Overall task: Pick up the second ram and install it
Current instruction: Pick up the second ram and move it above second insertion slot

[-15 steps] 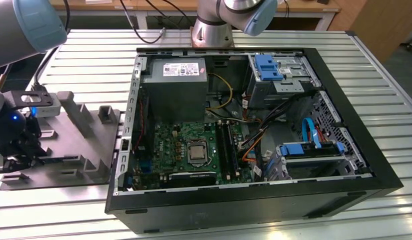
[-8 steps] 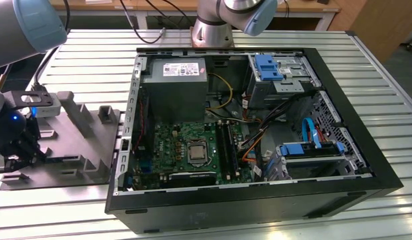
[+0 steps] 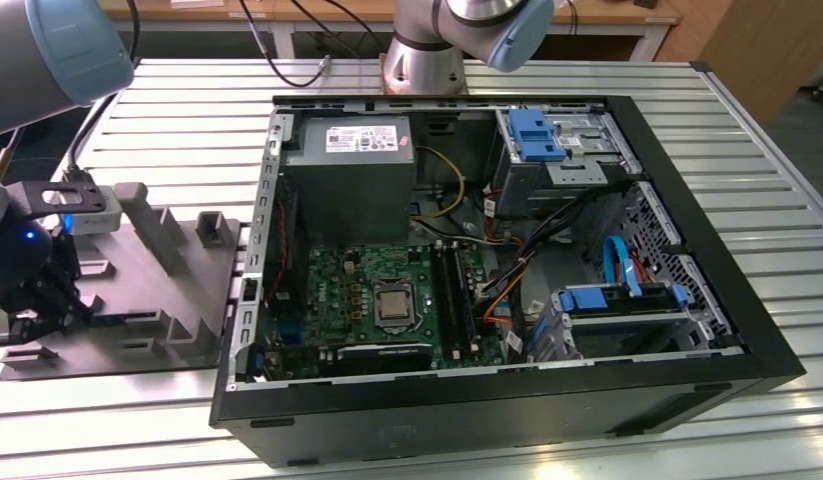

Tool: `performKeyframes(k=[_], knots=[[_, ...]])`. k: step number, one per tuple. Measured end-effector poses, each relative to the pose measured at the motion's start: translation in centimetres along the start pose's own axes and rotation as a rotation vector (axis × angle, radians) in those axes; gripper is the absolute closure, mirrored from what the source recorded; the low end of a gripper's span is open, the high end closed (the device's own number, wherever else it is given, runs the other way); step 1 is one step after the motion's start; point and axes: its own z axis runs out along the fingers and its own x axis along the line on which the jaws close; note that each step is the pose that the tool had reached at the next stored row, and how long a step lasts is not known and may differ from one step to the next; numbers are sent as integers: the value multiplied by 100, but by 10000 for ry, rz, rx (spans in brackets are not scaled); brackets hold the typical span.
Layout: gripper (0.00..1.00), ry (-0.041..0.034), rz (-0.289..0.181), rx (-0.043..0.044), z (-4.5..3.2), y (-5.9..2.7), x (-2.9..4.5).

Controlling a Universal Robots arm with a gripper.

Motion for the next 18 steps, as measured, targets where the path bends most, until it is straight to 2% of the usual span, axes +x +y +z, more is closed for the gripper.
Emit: performKeyframes(k=[2, 15, 18], knots=[[88, 0, 0, 0, 0, 0, 0], [88, 0, 2, 2, -37, 1, -1], [88, -4, 154, 5, -38, 2, -2]])
